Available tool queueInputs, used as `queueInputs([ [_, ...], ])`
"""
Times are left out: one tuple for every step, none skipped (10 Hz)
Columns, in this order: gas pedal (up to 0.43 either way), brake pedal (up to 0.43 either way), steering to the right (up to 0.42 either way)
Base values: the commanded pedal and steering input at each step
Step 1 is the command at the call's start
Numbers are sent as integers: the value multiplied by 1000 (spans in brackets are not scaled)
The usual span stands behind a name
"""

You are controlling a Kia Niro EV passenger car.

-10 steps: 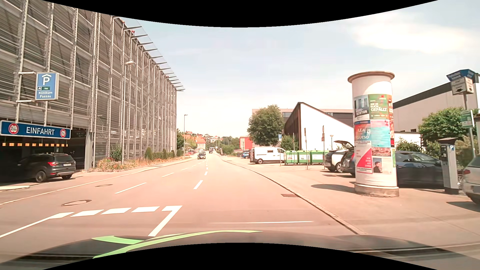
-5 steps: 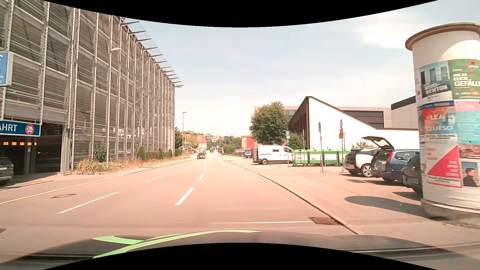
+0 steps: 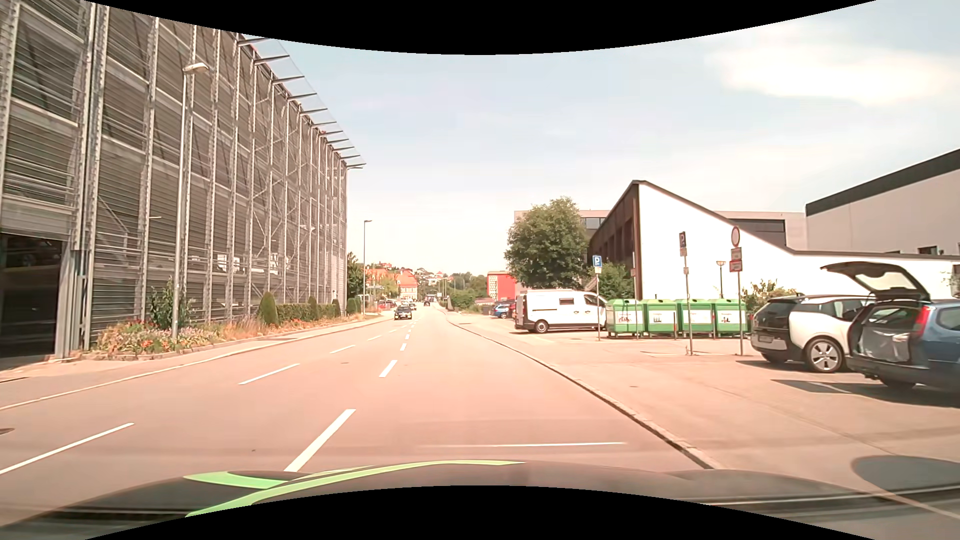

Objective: Follow the waypoints while adhering to traffic rules and regulations

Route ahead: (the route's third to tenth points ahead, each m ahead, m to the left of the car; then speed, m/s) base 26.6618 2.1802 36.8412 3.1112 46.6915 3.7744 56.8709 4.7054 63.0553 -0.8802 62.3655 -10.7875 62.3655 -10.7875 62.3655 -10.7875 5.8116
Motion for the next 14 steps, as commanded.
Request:
queueInputs([
  [39,0,-26],
  [39,0,-28],
  [39,0,-30],
  [39,0,-33],
  [39,0,-34],
  [39,0,-34],
  [39,0,-35],
  [39,0,-35],
  [39,0,-35],
  [39,0,-34],
  [39,0,-34],
  [39,0,-34],
  [39,0,-34],
  [39,0,-34],
])
